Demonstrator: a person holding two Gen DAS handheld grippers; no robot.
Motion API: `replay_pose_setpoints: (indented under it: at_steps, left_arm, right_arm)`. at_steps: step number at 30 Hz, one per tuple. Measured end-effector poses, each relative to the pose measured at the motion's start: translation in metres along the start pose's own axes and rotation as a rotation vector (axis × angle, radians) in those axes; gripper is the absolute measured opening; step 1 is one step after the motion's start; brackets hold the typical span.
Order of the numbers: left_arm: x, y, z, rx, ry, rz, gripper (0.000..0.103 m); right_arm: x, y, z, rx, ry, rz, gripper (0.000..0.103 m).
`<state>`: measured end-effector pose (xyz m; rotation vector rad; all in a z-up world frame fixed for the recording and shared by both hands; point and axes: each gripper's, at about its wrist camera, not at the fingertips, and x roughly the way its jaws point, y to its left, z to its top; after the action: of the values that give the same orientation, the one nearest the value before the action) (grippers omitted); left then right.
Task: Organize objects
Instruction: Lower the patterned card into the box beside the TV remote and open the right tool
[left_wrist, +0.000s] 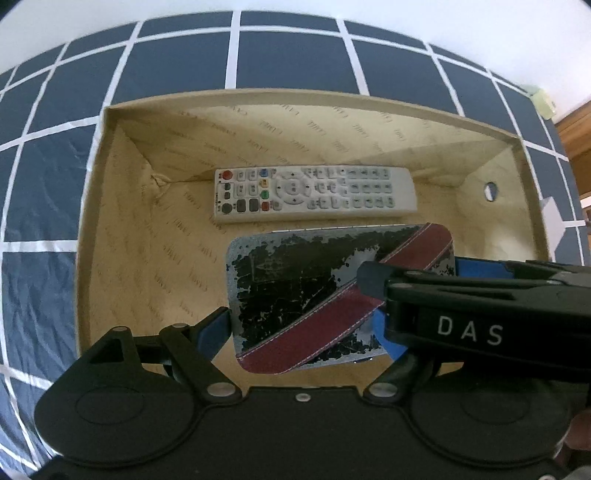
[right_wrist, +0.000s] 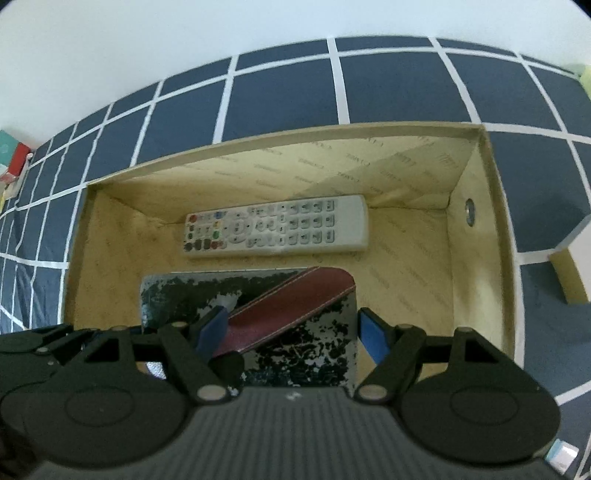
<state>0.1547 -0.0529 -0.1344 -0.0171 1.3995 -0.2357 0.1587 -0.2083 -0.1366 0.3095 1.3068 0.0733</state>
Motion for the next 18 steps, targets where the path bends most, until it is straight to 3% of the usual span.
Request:
replay_pose_setpoints:
  at_steps: [18]
  left_arm:
    - [0.047,0.021,0.020,-0.004,0.080,-0.018,0.082]
  right_arm:
    - [0.052,-0.007,0.018,0.030,0.073,-0.017,0.076]
